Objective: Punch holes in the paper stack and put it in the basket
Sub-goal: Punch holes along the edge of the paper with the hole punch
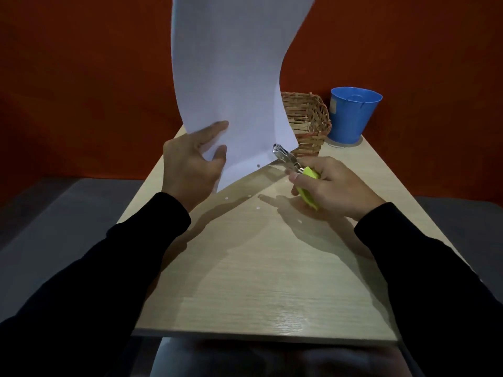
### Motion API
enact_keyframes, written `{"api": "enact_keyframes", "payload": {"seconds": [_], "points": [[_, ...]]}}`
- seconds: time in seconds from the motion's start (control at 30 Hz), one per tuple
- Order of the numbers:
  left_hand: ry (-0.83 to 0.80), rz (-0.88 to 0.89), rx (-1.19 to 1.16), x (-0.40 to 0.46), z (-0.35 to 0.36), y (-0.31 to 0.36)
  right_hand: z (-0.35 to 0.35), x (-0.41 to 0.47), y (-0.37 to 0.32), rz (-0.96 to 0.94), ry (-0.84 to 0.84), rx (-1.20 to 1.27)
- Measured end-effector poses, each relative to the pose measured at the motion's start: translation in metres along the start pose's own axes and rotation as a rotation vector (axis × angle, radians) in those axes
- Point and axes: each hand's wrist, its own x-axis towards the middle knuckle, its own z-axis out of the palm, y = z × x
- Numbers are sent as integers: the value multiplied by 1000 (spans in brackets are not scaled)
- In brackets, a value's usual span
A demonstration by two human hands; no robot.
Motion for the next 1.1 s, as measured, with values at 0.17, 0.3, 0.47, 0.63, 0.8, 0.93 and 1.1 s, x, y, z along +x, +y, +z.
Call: {"api": "enact_keyframes", "payload": {"seconds": [0.17,0.3,0.47,0.63,0.8,0.93,1.1], "points": [[-27,-135,-110,7,-5,-7,-12,4,10,117,100,-83],[-53,-263,-236,9,-5,-11,-14,5,8,177,93,-12],[-92,-284,-279,8,-6,-11,-10,4,9,162,147,27],[-110,-325,-330,6,-7,-11,-8,3,8,203,168,244],[-135,-305,-341,9,-12,-16,-9,3,6,190,168,181],[-161,-277,-350,10,-19,-22,-12,6,11,179,182,134],[-207,-263,-362,11,-27,-24,-20,14,17,123,358,429]]}}
